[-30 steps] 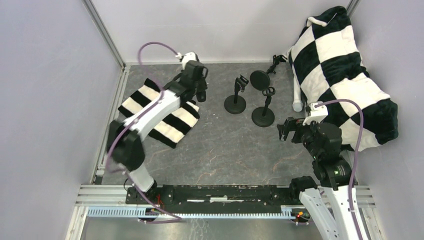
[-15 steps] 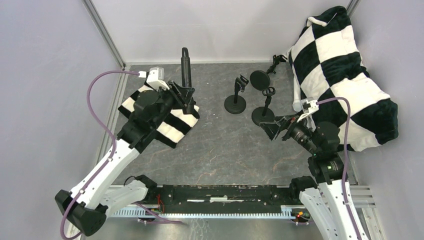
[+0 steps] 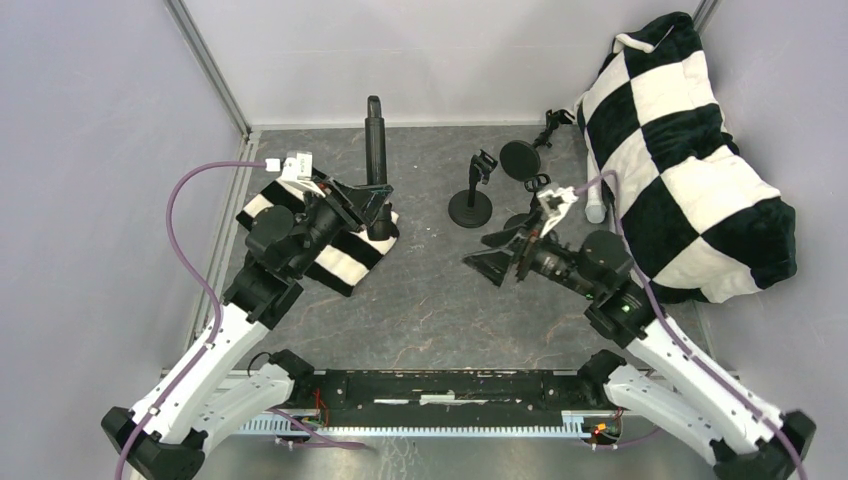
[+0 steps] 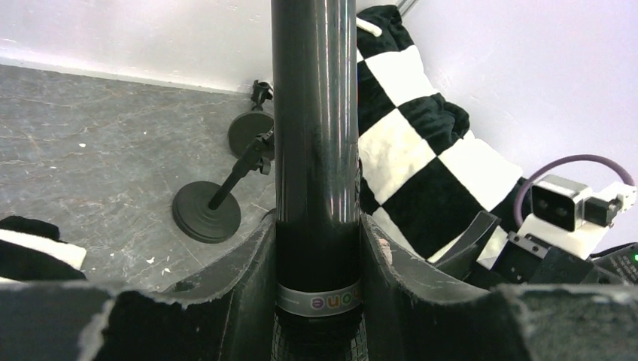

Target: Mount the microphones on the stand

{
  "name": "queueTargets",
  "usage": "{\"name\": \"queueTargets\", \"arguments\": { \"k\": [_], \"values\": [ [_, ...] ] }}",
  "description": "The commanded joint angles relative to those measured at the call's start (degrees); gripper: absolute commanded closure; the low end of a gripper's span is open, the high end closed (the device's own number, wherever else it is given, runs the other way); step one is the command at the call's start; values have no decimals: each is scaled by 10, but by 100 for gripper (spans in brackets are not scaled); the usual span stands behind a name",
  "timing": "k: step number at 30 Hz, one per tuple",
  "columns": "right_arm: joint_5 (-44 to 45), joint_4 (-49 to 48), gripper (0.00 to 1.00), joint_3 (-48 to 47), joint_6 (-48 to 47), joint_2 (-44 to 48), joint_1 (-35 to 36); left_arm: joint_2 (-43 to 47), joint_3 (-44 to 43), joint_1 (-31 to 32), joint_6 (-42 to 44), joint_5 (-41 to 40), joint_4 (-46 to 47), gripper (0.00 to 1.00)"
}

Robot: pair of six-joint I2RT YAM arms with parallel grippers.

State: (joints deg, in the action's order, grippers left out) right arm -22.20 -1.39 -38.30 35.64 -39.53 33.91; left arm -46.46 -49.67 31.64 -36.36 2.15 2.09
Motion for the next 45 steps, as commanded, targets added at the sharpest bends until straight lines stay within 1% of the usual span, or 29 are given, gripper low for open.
{"name": "queueTargets", "arguments": {
  "k": [1,5,9,15,22,30,37,39,40,44,45],
  "values": [
    [95,-94,8,-53,-3,-65,113,14,1,3,-27,11,49,98],
    [141,-148,5,-91,-13,-138,200,28,3,3,-32,10,49,98],
    [166,-191,2,-128,-17,-197,237,43,7,3,-36,23,51,98],
    [173,-235,2,-174,-12,-264,245,65,14,3,-38,48,55,98],
    [155,-231,2,-237,-12,-333,252,77,22,3,-41,57,59,98],
    [136,-246,9,-257,-7,-376,254,81,24,3,-47,64,65,98],
    [128,-256,14,-284,-27,-404,255,77,25,3,-52,77,68,98],
    [127,-257,17,-292,-38,-410,255,78,26,3,-52,78,67,98],
    [126,-259,21,-295,-45,-411,255,79,26,3,-52,77,65,98],
    [128,-266,41,-291,-78,-411,255,83,25,3,-50,75,57,98],
    [128,-266,46,-288,-85,-409,255,85,24,3,-50,75,54,96]
  ]
}}
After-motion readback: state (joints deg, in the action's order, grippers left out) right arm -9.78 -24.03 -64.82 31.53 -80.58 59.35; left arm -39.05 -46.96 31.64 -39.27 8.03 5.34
